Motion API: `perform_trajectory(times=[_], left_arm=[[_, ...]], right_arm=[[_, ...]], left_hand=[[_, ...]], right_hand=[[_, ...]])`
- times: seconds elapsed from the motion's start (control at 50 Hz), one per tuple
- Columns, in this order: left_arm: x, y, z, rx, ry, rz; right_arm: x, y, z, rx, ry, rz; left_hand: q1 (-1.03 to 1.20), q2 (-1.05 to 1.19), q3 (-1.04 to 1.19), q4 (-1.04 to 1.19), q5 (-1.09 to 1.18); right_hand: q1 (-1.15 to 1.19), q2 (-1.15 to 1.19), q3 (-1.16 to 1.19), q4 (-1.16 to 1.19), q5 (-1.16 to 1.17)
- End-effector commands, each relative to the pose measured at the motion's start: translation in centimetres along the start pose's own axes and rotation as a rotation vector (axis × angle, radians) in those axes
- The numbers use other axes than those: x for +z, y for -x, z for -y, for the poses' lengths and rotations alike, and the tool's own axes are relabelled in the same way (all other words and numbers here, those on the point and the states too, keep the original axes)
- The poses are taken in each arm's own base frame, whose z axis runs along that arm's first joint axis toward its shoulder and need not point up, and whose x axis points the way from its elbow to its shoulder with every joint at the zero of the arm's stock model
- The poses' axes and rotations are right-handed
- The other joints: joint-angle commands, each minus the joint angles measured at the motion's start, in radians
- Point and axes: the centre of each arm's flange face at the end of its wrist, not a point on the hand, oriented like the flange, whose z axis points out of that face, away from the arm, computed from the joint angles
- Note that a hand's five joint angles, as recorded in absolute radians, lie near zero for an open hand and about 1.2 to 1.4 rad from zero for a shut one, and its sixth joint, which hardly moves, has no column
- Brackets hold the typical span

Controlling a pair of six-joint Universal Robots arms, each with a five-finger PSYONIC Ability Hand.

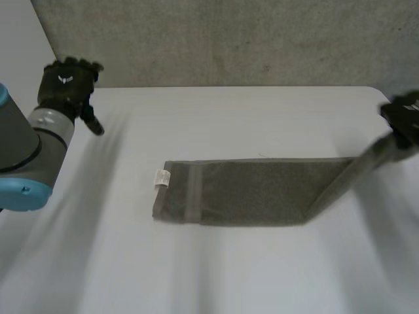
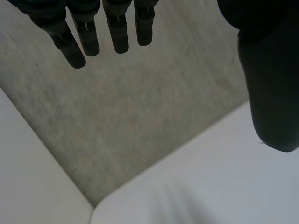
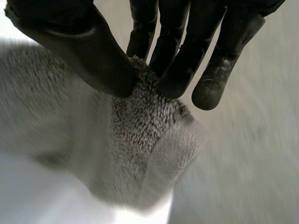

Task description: Fold the towel.

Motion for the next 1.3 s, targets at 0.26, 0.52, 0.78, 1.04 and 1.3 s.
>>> perform_trajectory(times=[0.26,0.52,0.78,1.04,1.3], left_arm=[[-0.5,-1.8,0.5,-0.078,0.001,-0.050],[-0.8,-2.7,-0.5,-0.074,0.033,-0.081],[-5.9,-10.7,-1.3,-0.070,0.155,-0.356],[-11.6,-19.5,-3.7,-0.039,0.217,-0.669],[-9.7,-22.1,-6.0,-0.036,0.220,-0.677]], right_arm=[[-7.0,25.4,9.6,-0.039,-0.316,0.639],[-5.5,19.3,7.2,0.121,-0.133,0.458],[-7.4,16.1,0.9,0.241,0.007,0.454],[-7.1,15.7,-0.8,0.269,0.033,0.417],[-6.5,15.9,-1.2,0.270,0.037,0.410]], left_hand=[[-0.081,-0.076,-0.066,-0.087,-0.214],[-0.073,-0.067,-0.057,-0.078,-0.206],[-0.008,-0.002,0.008,-0.013,-0.141],[-0.008,-0.002,0.008,-0.013,-0.141],[-0.002,0.004,0.013,-0.007,-0.135]], right_hand=[[-0.346,-0.329,-0.359,-0.368,-0.356],[-1.137,-1.120,-1.150,-1.159,-1.147],[-1.137,-1.120,-1.150,-1.159,-1.147],[-1.137,-1.120,-1.150,-1.159,-1.147],[-1.137,-1.120,-1.150,-1.159,-1.147]])
